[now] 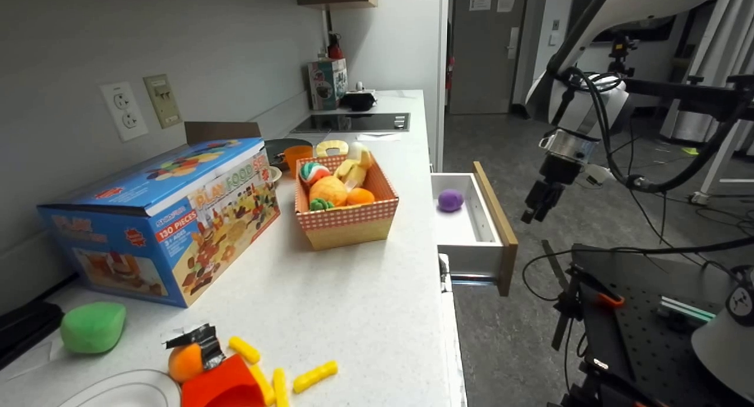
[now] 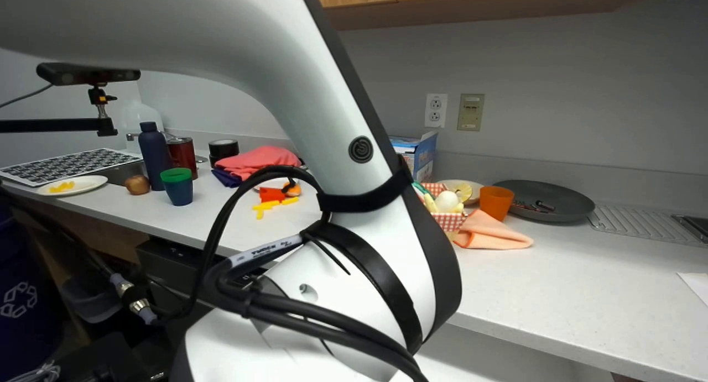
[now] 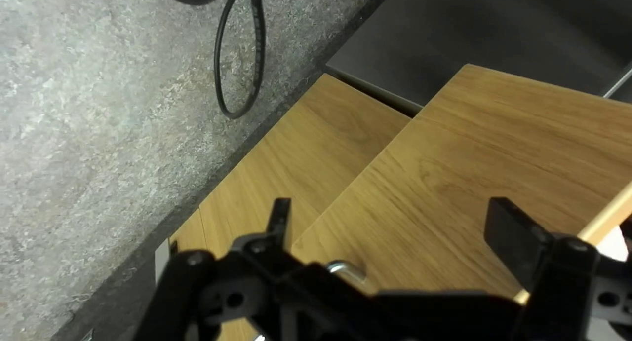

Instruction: Open the drawer, then remove the purple plushie from the drawer, then close the drawer

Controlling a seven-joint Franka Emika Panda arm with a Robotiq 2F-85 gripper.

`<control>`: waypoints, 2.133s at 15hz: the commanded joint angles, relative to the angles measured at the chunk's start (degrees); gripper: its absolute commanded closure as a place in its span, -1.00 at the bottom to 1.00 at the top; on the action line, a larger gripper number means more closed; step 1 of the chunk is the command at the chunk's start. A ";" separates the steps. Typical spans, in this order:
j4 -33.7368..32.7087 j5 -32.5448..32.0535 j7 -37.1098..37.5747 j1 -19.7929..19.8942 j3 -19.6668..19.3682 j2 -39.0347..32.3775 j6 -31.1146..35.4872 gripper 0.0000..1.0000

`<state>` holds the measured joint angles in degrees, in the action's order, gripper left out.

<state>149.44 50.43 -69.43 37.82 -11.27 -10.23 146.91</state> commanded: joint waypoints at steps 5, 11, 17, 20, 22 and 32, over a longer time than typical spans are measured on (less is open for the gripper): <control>0.56 0.20 -0.06 -2.52 -2.47 0.83 -0.12 -1.00; 2.77 0.86 -1.02 -5.85 -3.16 8.18 1.15 -1.00; 0.78 2.68 -2.92 -12.62 -4.57 13.73 4.15 -1.00; -0.01 2.58 -1.40 -10.78 -2.30 12.97 3.46 -1.00; -0.52 4.04 -1.97 -11.37 -1.83 13.10 3.80 -1.00; -6.63 9.63 -5.04 -12.65 -0.61 9.15 7.30 -1.00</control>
<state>146.93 55.63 -71.52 26.35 -12.74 2.28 151.52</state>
